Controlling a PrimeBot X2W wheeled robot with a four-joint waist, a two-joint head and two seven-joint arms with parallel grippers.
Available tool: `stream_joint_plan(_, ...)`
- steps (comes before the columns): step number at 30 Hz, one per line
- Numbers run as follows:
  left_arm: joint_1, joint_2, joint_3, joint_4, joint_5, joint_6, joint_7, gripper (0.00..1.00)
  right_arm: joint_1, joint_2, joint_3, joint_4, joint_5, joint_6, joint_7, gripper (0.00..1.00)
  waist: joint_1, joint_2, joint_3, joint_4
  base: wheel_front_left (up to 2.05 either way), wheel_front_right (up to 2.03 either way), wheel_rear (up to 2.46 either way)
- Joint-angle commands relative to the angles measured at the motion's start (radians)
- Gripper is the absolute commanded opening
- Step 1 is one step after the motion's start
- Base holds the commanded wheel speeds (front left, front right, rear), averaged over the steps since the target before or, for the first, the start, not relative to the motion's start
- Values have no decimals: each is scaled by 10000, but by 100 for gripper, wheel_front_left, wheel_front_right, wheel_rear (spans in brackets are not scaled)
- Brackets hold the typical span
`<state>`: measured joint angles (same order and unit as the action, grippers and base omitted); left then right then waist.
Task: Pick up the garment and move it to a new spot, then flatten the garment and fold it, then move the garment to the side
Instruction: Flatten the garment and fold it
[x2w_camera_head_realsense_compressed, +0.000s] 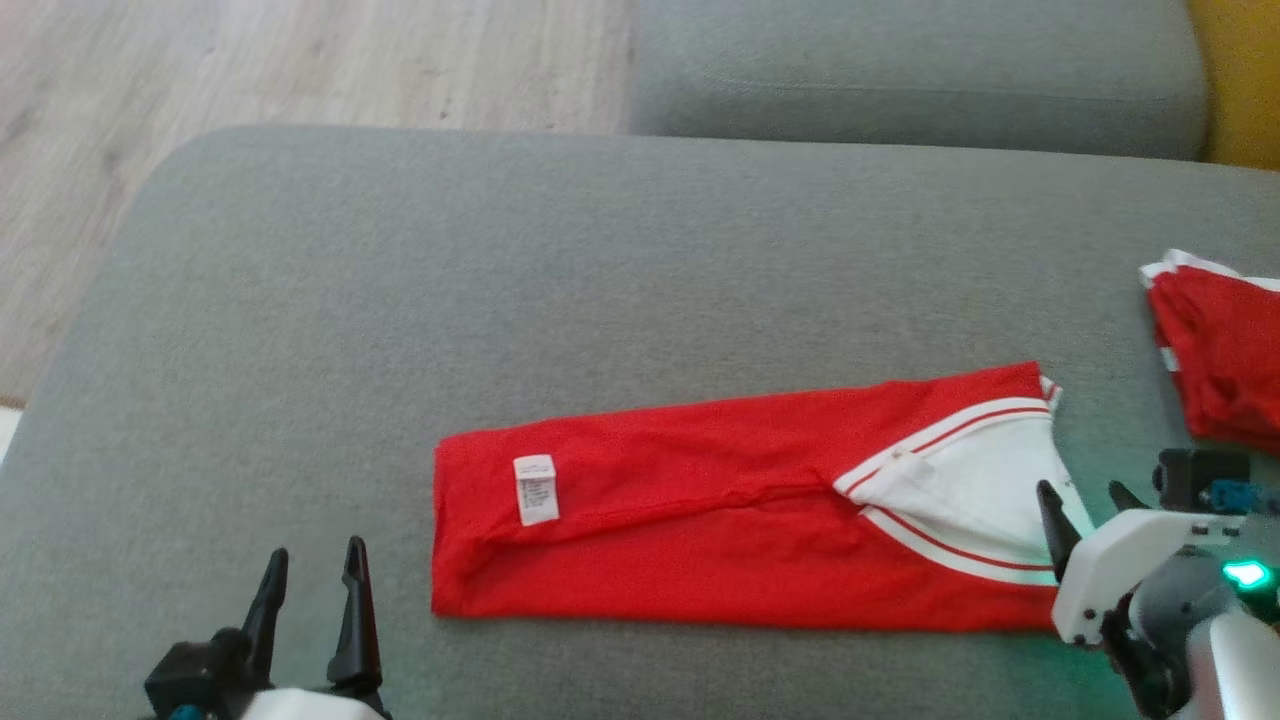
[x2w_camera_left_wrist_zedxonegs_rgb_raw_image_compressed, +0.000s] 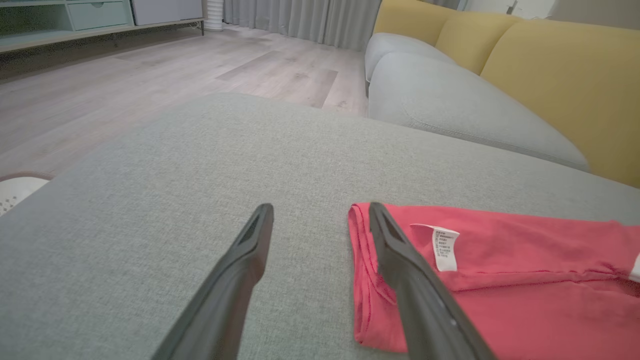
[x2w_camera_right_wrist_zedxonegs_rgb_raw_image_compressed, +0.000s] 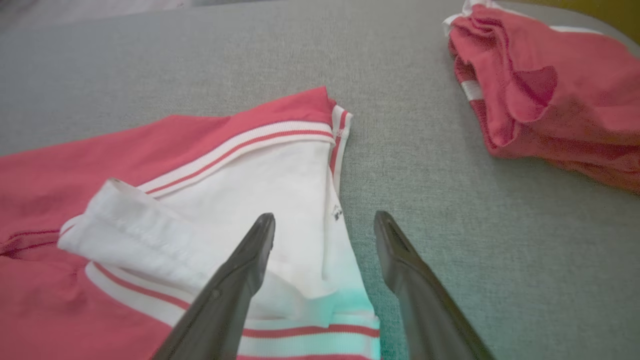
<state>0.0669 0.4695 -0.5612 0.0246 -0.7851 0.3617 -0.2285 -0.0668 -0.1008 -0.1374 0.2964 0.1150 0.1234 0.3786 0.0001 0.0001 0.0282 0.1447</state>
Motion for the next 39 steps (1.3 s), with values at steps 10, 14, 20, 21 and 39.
stream_joint_plan(10, -593, 240, 356, -512, 153, 186, 47, 100, -1181, -586, 165, 1381, 535, 73, 1437, 100, -1, -1, 378, 710, 0, 0, 0)
stream_joint_plan(14, -627, 228, 361, -519, 149, 208, 42, 100, -1263, -688, 532, 1693, 1094, 73, 1989, 39, -1, -1, 396, 760, 0, 0, 0)
stream_joint_plan(20, -632, 223, 352, -582, 184, 291, 30, 100, -1543, -846, 967, 1612, 1496, 73, 1534, 0, -1, -1, 343, 480, 0, 0, 0)
stream_joint_plan(21, -628, 218, 336, -597, 193, 295, 31, 100, -1599, -872, 982, 1572, 1500, 73, 1447, 0, -1, -1, 313, 406, 0, 0, 0)
stream_joint_plan(39, -655, -136, 85, -458, 201, 234, -29, 100, -1017, -1701, 137, -302, 1733, 73, 1531, 0, -1, -1, -14, -642, 0, 0, 0)
